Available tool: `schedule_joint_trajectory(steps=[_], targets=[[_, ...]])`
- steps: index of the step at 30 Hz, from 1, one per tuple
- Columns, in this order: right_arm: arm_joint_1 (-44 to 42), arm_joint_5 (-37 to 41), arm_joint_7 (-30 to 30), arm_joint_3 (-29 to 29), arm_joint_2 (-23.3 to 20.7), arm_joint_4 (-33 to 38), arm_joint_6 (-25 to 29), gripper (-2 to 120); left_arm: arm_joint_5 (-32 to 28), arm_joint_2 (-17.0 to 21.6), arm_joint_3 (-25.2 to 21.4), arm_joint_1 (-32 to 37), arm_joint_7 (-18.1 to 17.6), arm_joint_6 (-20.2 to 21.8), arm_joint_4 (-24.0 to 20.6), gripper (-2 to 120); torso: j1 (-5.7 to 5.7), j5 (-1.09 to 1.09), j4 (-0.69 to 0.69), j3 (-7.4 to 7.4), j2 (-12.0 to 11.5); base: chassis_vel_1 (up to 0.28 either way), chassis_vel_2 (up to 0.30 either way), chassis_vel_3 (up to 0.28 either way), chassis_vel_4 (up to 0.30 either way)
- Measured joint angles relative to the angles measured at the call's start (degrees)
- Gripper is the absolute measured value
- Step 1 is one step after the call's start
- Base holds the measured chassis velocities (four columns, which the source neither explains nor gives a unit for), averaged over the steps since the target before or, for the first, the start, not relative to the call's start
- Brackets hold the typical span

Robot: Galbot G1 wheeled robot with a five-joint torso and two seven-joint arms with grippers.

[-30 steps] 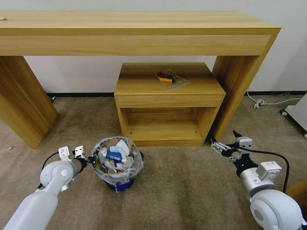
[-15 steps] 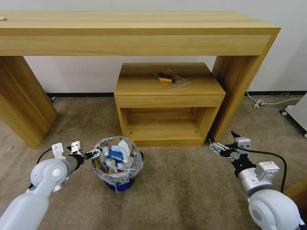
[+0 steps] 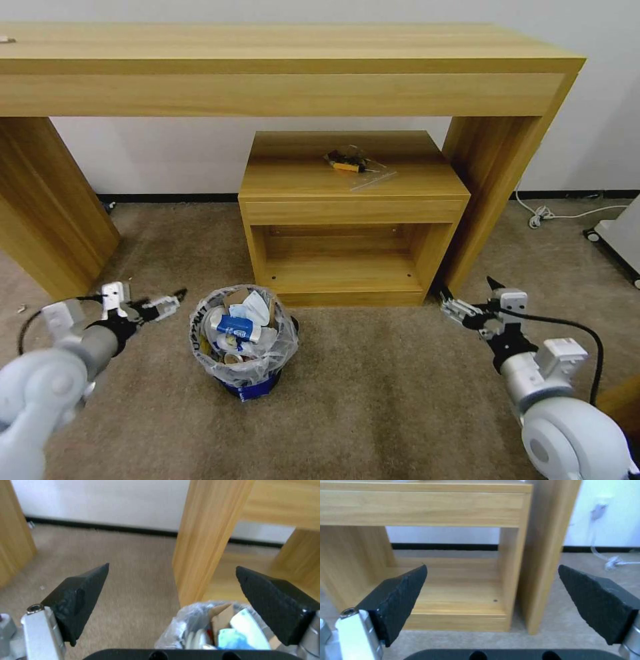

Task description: Pick up the trash bin and place the garbage on the floor into it.

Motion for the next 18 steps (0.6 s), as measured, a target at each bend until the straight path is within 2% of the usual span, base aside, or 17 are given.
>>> schedule_joint_trajectory(steps=[1,3,6,7,8,11,12,15,16,18], targets=[[0.0,0.0,0.0,0.0,0.0,0.0,0.0,100,0.0,0.0,0.0,0.0,0.0,0.0,0.0,100,0.00,0.00,0.00,0.00,0.0,0.000,0.000,0.000,0.000],[-3.2,-4.3,-1.8,1.2,3.7,0.9,3.2,100,2.5,-4.0,-1.8,3.7,0.5,-1.0,-4.3,100,0.00,0.04,-0.01,0.00,0.0,0.000,0.000,0.000,0.000],[-4.4,-5.7,-2.4,1.5,5.6,1.4,4.2,100,4.0,-5.5,-2.3,5.3,0.8,-1.4,-6.0,100,0.00,0.03,-0.02,0.00,0.0,0.000,0.000,0.000,0.000],[-6.8,-8.0,-3.4,1.8,8.8,2.8,6.1,100,8.0,-8.6,-3.0,8.5,1.7,-2.7,-9.1,100,0.00,0.03,-0.02,-0.01,0.0,0.000,0.000,0.000,0.000],[-6.8,-8.0,-3.4,1.8,8.8,2.8,6.1,100,8.0,-8.6,-3.0,8.5,1.7,-2.7,-9.1,100,0.00,0.03,-0.02,-0.01,0.0,0.000,0.000,0.000,0.000],[-12.7,-12.7,-6.3,3.0,13.2,5.3,12.3,100,15.2,-14.4,-3.0,13.1,3.3,-6.7,-12.6,100,-0.01,0.02,-0.02,0.00,0.0,0.000,0.000,0.000,0.000],[-12.7,-12.7,-6.3,3.0,13.2,5.3,12.3,100,15.2,-14.4,-3.0,13.1,3.3,-6.7,-12.6,100,-0.01,0.02,-0.02,0.00,0.0,0.000,0.000,0.000,0.000],[-18.3,-15.1,-6.6,2.8,14.2,7.1,18.1,100,20.0,-19.3,-2.0,16.7,6.1,-10.7,-13.4,100,-0.01,0.02,-0.02,0.00,0.0,0.000,0.000,0.000,0.000],[-18.3,-15.1,-6.6,2.8,14.2,7.1,18.1,100,20.0,-19.3,-2.0,16.7,6.1,-10.7,-13.4,100,-0.01,0.02,-0.02,0.00,0.0,0.000,0.000,0.000,0.000],[-21.8,-15.9,-5.3,1.7,13.3,8.1,21.1,100,20.7,-22.0,-1.1,18.7,6.8,-12.2,-13.7,100,-0.01,0.02,-0.02,0.00,0.0,0.000,0.000,0.000,0.000]])
